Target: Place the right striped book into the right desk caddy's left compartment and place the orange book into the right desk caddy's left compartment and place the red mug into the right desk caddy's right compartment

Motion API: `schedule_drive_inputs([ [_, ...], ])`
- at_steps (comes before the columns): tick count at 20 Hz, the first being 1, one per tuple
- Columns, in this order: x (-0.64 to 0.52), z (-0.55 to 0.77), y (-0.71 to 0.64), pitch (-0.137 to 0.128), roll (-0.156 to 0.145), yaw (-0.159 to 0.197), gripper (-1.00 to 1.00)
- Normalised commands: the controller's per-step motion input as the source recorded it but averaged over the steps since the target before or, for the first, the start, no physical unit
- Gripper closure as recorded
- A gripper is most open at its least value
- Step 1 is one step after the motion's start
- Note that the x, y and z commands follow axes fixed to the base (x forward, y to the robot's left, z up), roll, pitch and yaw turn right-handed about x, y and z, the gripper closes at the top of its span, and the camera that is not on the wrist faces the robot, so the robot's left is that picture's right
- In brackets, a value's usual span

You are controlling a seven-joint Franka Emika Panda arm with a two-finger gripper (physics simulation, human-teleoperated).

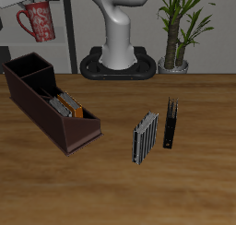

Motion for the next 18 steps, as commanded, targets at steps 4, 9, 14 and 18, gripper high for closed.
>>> schedule_drive_inputs([
  [4,-0.01,-0.01,-0.25,0.04,-0.006,0.0,1.0],
  [9,0.11,0.12,-0.29,-0.002,-0.037,-0.009,1.0],
  [14,0.26,0.05,-0.16,0.008,-0.049,0.001,1.0],
  [18,0.16,0.06,-0.01,0.01,0.047,0.017,1.0],
])
